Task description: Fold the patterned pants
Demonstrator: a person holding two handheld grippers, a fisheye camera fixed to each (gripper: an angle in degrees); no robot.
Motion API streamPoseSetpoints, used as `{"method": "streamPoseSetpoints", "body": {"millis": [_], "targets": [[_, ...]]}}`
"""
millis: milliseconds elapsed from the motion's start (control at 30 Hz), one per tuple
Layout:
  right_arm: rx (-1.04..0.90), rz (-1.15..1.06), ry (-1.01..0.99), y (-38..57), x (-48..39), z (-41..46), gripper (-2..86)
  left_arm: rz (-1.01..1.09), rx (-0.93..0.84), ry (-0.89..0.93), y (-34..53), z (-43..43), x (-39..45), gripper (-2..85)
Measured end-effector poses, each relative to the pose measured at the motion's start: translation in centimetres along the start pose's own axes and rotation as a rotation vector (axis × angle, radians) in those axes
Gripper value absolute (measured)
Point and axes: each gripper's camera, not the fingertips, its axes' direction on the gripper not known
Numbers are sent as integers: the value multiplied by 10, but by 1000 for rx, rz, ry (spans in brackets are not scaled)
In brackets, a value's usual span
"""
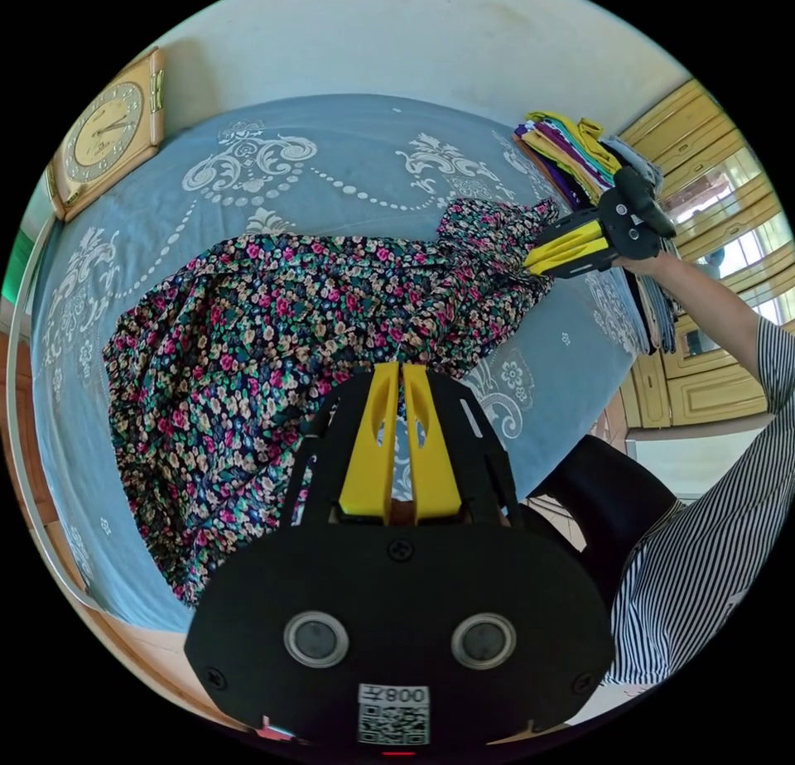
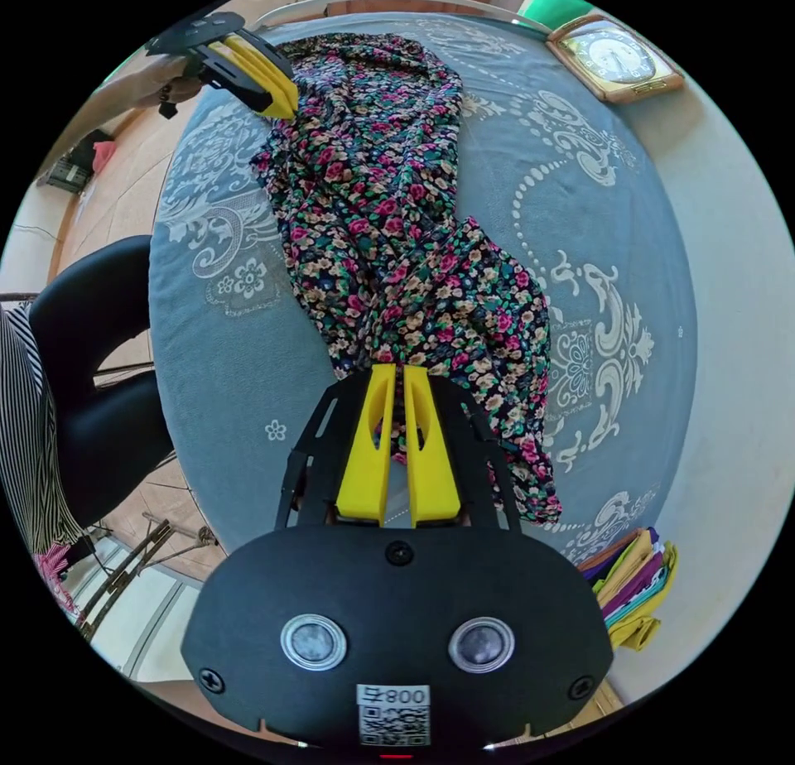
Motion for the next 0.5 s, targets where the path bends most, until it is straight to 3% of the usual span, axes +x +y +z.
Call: {"method": "streamPoseSetpoints", "body": {"millis": [200, 367, 500], "targets": [[133, 125, -54, 32, 29, -33, 8, 1, 36, 18, -1, -4, -1, 6], [327, 376, -74, 104, 91, -93, 7, 51, 86, 31, 2, -20, 8, 4], [372, 598, -63, 161, 135, -115, 7, 135, 61, 68, 11, -24, 21, 4]]}}
